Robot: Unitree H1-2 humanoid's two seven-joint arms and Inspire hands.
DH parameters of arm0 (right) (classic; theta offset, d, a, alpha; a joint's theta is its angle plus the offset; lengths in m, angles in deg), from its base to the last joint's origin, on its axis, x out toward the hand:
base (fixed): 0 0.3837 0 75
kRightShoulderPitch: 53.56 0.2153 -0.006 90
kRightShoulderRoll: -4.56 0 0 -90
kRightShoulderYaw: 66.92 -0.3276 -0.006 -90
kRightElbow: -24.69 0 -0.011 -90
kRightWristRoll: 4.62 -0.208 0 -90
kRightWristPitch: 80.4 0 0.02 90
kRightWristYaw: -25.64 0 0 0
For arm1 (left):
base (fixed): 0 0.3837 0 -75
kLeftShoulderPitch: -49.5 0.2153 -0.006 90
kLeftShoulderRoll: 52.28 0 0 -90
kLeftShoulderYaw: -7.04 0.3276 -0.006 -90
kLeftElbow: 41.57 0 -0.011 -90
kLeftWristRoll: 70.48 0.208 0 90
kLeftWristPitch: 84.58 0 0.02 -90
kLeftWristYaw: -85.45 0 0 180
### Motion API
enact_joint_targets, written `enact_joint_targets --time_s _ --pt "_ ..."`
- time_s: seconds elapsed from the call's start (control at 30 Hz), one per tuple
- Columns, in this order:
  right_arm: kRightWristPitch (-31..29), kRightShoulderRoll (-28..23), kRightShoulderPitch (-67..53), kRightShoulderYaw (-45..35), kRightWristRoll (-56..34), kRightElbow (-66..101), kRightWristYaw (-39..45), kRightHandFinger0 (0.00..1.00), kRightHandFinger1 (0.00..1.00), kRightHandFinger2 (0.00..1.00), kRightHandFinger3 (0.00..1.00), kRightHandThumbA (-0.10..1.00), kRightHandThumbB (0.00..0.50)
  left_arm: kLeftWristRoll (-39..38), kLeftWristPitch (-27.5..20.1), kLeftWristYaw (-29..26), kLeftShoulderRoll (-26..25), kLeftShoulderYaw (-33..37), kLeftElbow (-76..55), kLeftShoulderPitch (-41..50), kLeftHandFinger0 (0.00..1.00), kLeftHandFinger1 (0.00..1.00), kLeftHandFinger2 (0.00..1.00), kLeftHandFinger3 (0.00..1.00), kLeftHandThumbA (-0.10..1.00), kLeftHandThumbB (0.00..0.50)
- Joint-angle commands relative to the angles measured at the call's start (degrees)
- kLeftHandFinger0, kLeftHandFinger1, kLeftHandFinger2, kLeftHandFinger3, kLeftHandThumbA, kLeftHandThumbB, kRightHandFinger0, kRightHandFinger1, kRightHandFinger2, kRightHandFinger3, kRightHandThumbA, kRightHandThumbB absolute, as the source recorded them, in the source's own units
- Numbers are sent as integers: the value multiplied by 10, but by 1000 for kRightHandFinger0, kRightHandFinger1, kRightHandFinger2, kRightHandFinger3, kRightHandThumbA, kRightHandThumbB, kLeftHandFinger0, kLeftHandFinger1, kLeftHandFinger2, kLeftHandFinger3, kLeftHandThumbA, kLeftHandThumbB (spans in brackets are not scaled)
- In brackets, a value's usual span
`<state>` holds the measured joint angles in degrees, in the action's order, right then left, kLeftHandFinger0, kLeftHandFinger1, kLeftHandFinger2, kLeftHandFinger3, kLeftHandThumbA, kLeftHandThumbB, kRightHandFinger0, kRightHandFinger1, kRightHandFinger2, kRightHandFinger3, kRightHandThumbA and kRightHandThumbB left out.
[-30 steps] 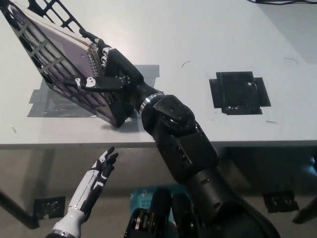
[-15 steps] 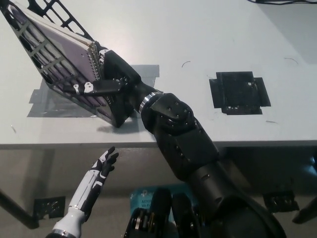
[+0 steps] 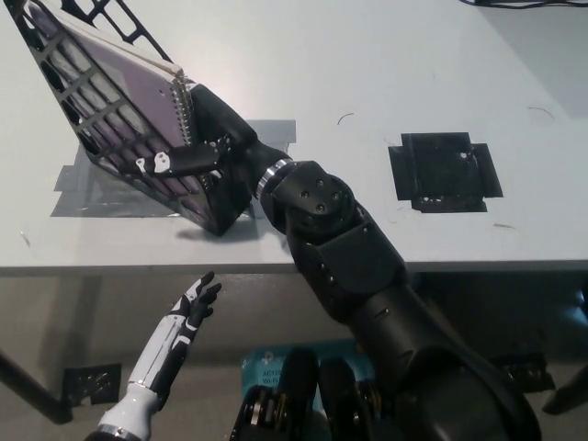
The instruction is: A shelf with a book inside it is placed on the center of the desk infront of the robot. The robot uses its right hand to grab the book, take it out and hand it to a person.
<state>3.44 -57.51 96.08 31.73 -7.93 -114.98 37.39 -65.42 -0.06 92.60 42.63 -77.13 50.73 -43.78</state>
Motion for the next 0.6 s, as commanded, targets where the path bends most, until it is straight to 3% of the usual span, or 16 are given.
enact_joint_targets --time_s 0.0,0.17,0.2,0.23,0.27,0.3,0.33,0.37,0.4,0.47,0.53,0.57 --pt "-31 7 40 -5 10 6 -10 1000 1000 1000 1000 1000 372 -2 -7 12 -9 0 -14 -11 1000 1000 993 1000 995 206" --pt "-40 7 43 -7 11 -1 -9 1000 1000 1000 1000 1000 359 1 -7 13 -8 0 -17 -10 1000 1000 991 1000 1000 209" --pt "-34 10 43 -14 5 0 -17 1000 1000 1000 1000 1000 290 1 -5 13 -8 0 -18 -10 1000 1000 992 1000 1000 220" --pt "-28 14 43 -22 -1 1 -26 1000 1000 1000 1000 1000 288 1 -3 13 -7 0 -19 -10 1000 1000 992 1000 1000 220" --pt "-30 16 44 -26 0 -3 -35 840 798 850 953 1000 254 1 -3 13 -7 0 -18 -10 1000 1000 992 1000 1000 221" --pt "-33 17 45 -28 1 -6 -41 694 664 721 837 1000 231 1 -4 13 -7 0 -18 -10 1000 1000 993 1000 1000 221" --pt "-38 18 47 -29 7 -12 -52 490 469 510 650 1000 186 0 -5 14 -7 0 -17 -10 1000 1000 993 1000 1000 222" --pt "-33 15 51 -19 28 -18 -66 47 46 51 174 1000 146 -1 -7 14 -7 -1 -15 -10 1000 1000 991 1000 1000 234" --pt "-32 14 52 -14 38 -20 -73 9 9 10 58 1000 122 -1 -7 14 -7 -1 -15 -10 1000 1000 990 1000 1000 235" --pt "-39 12 54 -4 52 -35 -81 0 0 0 0 1000 27 6 -9 14 -11 1 -15 -13 1000 1000 994 1000 1000 232" --pt "-41 13 53 -6 46 -43 -72 0 2 54 35 1000 12 7 -12 14 -12 1 -14 -15 1000 1000 992 1000 1000 233" --pt "-38 14 51 -5 47 -42 -72 0 42 190 168 1000 8 9 -12 14 -13 1 -14 -15 1000 1000 986 1000 1000 234"
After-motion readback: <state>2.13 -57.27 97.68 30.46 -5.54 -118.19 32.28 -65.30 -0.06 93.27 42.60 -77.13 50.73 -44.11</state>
